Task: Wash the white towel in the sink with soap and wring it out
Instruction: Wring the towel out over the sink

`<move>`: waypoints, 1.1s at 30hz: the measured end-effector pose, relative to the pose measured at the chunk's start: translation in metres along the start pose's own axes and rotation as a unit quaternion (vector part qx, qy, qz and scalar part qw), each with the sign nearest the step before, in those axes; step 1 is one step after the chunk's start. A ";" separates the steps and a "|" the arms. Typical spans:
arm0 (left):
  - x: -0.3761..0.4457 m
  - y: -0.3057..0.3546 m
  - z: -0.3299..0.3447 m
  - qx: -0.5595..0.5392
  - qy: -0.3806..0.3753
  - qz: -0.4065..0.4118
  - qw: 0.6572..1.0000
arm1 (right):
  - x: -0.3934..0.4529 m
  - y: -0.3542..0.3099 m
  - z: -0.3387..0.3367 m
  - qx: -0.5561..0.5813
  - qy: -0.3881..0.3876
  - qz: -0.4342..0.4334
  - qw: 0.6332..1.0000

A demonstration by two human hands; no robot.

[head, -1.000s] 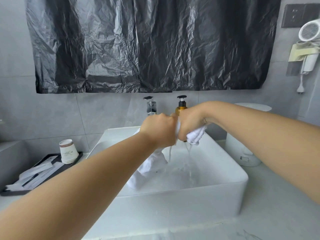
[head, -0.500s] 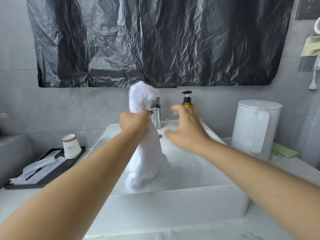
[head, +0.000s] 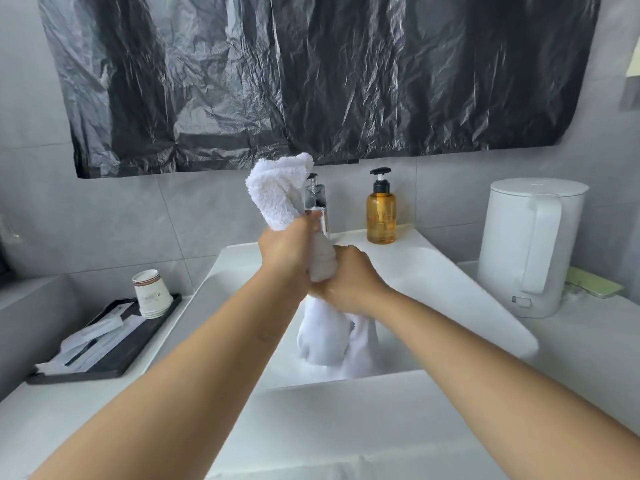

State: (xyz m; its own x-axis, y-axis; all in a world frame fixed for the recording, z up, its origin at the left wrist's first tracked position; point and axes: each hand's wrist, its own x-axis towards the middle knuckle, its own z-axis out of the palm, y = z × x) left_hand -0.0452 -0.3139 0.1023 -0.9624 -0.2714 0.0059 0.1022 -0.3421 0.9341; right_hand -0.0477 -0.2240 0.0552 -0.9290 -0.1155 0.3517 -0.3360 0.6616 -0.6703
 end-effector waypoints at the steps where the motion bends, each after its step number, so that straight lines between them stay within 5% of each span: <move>1: 0.000 0.000 0.000 -0.008 -0.021 0.002 1.000 | 0.003 0.000 -0.006 0.046 -0.044 0.015 0.998; 7: 0.001 -0.007 -0.007 0.011 -0.174 0.056 0.983 | 0.011 0.009 -0.031 0.127 -0.243 0.019 0.962; 12: 0.002 -0.017 -0.017 0.069 -0.258 0.075 0.961 | 0.010 0.024 -0.024 0.199 -0.316 0.006 0.927; 17: 0.007 -0.026 -0.025 0.084 -0.324 0.104 0.937 | 0.010 0.039 -0.018 0.269 -0.208 -0.025 0.940; 22: 0.007 -0.044 -0.043 0.125 -0.411 -0.030 0.902 | 0.017 0.021 -0.025 0.473 -0.102 -0.008 0.875; 26: 0.004 -0.058 -0.049 0.178 -0.421 -0.118 0.882 | 0.025 0.011 -0.020 0.497 0.036 0.026 0.867; 33: -0.003 -0.073 -0.041 0.198 -0.375 -0.110 0.899 | 0.018 0.018 0.000 0.528 -0.027 0.047 0.848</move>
State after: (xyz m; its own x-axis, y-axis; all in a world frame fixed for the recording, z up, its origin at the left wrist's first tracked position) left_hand -0.0395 -0.3249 0.0194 -0.8628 0.4967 -0.0946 -0.0661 0.0747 0.9950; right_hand -0.0707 -0.2143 0.0494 -0.9555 -0.1523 0.2528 -0.1850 -0.3584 -0.9151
